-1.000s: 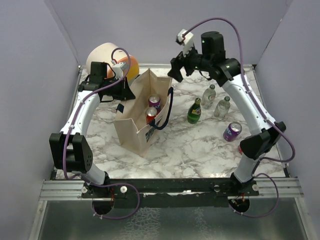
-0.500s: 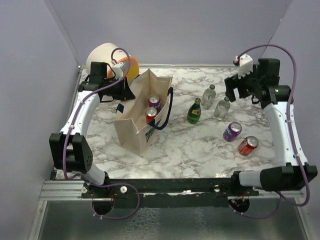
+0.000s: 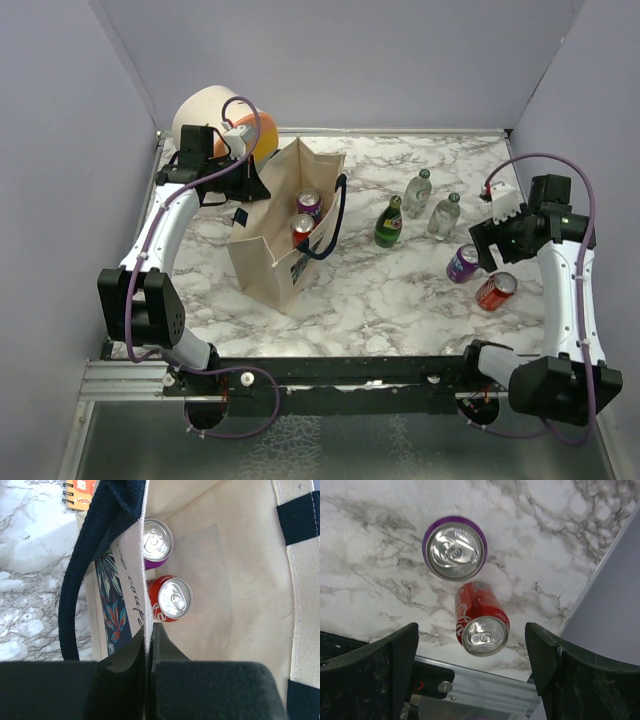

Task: Place the beverage into the canvas bag
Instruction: Pick up the drink from the center of the board.

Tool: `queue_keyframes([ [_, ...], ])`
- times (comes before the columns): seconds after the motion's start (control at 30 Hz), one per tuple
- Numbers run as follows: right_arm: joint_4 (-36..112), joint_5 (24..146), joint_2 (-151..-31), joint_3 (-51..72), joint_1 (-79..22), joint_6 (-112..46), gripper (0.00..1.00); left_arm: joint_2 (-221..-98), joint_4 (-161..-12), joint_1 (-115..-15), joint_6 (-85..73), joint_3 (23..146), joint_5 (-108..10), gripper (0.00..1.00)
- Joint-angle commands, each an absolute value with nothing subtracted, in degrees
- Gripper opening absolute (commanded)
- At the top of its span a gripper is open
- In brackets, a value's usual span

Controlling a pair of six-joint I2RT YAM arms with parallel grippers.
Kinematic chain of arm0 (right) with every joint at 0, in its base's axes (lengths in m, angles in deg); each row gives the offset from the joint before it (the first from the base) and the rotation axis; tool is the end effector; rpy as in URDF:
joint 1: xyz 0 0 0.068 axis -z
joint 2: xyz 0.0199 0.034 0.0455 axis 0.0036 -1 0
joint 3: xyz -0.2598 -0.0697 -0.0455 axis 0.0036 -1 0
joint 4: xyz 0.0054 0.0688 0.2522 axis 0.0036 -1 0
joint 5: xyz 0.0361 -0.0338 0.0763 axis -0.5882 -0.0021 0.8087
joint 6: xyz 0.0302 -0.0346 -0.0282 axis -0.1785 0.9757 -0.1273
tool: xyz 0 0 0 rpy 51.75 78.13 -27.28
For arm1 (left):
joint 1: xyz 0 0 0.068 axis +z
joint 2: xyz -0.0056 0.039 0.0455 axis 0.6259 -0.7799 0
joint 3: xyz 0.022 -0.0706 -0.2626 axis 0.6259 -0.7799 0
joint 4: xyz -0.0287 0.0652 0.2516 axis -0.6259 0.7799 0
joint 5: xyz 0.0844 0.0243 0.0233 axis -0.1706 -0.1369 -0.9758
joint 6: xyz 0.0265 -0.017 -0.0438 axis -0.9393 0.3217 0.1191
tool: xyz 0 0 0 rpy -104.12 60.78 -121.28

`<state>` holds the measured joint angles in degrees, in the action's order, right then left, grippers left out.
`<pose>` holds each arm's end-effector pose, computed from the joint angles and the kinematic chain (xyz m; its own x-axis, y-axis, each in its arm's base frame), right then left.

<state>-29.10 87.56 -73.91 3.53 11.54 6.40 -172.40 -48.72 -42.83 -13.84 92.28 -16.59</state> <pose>0.1899 -0.0317 0.3326 -0.8032 -0.3772 -0.4611 -0.3713 0.9222 -0.1076 0.3332 -0.0469 0.3321 -0.7277 -0.0012 -0.6859 0.4696 0.7279 -0.4996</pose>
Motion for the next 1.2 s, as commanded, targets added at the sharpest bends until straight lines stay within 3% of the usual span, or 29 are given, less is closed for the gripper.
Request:
queue_keyframes([
  [0.0, -33.20, 88.37, -75.00, 0.95, 16.01, 12.71, 0.87, -170.23, -51.48, -42.43, -13.31, 92.21, -16.33, 0.00],
  [0.73, -24.62, 87.33, -82.77, -9.25, 22.91, 18.56, 0.89, -169.99, -51.60, -42.44, -12.89, 92.58, -16.81, 0.00],
  [1.17, -22.80, 87.47, -84.24, -11.04, 24.16, 18.31, 0.69, -170.82, -51.35, -42.44, -12.95, 93.11, -16.67, 0.00],
])
